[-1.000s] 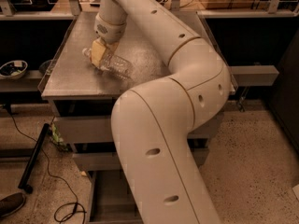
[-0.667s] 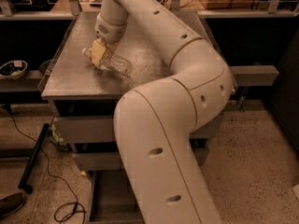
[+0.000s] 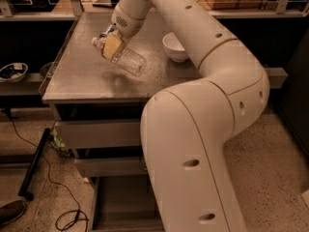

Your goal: Place water bottle into bottom drawer

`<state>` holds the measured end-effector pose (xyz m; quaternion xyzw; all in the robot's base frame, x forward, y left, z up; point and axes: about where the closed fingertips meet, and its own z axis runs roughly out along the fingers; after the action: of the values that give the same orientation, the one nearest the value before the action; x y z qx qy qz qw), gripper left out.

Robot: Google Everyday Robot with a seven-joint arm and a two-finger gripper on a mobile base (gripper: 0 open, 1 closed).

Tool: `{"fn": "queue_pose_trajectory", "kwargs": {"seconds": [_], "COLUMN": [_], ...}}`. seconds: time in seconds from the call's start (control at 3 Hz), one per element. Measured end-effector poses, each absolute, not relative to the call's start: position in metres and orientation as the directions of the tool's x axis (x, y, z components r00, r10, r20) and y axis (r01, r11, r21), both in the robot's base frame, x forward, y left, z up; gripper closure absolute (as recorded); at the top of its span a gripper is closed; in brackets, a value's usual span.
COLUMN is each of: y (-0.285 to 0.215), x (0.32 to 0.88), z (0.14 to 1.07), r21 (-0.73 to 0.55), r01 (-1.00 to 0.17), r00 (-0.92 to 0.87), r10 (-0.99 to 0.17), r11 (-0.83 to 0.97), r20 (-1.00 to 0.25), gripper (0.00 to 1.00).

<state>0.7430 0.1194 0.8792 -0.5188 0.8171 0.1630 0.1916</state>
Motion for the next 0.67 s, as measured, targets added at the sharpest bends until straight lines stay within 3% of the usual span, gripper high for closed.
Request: {"fn": "queue_pose_trajectory", "kwargs": {"seconds": [0.33,0.67], "y": [0.057,0.057], "x": [0.7295,0.7294], "z": [0.9057,0.9058], "r21": [0.054,0.054], "r01": [-0.895,-0.895], "r00": [-0.392,-0.392], "r10": [-0.724,-0.724], "r11": [0.443,0.443], "r20": [-0.567,-0.567], "gripper": [1.0,1.0]}}
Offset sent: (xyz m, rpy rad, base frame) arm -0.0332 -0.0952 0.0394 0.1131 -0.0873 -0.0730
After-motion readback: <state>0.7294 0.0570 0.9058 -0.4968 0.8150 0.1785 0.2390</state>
